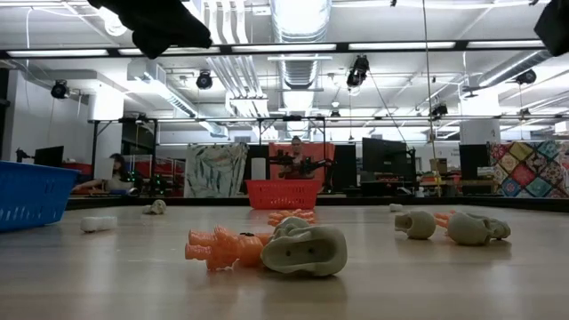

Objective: Sort Halloween decoration
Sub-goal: Put the gray skull toy into the black bin, then put the white skeleton toy into the blue bin

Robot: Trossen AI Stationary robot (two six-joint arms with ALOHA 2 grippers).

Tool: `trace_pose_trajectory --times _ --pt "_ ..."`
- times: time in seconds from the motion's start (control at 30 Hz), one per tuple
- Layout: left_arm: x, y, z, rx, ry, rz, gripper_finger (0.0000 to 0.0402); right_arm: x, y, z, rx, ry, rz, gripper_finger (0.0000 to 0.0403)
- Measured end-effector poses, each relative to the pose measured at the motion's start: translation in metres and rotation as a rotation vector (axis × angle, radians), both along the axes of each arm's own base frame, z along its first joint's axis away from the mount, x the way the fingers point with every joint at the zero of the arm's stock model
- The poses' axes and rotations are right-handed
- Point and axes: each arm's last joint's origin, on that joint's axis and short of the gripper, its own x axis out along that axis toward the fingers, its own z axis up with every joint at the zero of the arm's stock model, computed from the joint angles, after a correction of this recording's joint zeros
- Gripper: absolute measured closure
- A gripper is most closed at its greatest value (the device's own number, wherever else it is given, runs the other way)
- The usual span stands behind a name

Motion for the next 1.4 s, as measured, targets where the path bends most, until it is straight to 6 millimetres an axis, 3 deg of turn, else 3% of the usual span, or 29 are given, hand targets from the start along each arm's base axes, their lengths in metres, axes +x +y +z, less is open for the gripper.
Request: trace_pose_trajectory --times 0.5,0.83,1.17,1.4 --pt "0.001 0.000 0.002 -0.005 -0.018 0.000 0.0338 -0.004 0.001 -0.004 -0.017 0.015 -0.092 0.0235" --pt "0.001 0.000 0.002 -0.007 -0.022 0.000 0.0338 0.007 -0.006 0.018 -0.064 -0.057 -0.147 0.0223" --pt "0.001 0.000 0.003 -0.010 -0.032 0.001 0.0338 0.034 -0.041 0.041 -0.231 -0.167 -0.182 0.0228" --pt "0.002 0.000 0.003 -0.015 -0.038 0.002 0.0338 0.058 -0.093 0.044 -0.300 -0.168 -0.289 0.0238"
